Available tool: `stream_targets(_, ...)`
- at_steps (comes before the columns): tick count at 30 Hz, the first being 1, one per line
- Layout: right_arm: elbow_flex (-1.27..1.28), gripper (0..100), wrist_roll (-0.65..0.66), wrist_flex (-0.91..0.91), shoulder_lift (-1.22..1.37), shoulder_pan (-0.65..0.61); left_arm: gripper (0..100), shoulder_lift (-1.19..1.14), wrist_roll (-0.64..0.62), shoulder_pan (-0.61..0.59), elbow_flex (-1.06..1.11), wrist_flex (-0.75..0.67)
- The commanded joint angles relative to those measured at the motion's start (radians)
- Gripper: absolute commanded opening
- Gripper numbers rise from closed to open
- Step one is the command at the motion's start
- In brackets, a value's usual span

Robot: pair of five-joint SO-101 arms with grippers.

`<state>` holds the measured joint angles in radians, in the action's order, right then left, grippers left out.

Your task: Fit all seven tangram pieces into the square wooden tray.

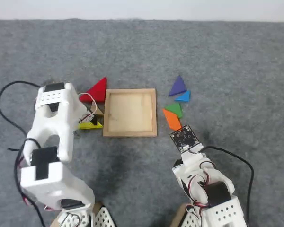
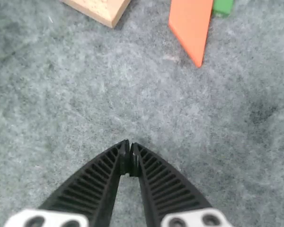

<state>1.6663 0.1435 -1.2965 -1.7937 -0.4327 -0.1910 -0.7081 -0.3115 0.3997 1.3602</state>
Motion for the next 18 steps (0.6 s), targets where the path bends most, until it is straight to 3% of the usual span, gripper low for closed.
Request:
stream_targets(1, 0.017, 0.9, -0.009, -0.008, -0.018, -0.013, 25, -0.011, 0.006, -0.032, -0.015, -0.014)
stream_targets(7, 0.017, 0.9, -0.009, -0.008, -0.018, -0.013, 25, -0.048, 0.101, -0.031, -0.001, -0.021)
stream_targets(12, 0.017, 0.9, -0.009, -0.008, -0.018, -0.013, 25, -0.055, 0.347, -0.031, -0.002, -0.017)
stream_targets(18, 0.017, 0.9, -0.009, -0.008, -0.018, -0.013, 25, 0.051, 1.013, 0.026, -0.022, -0.012)
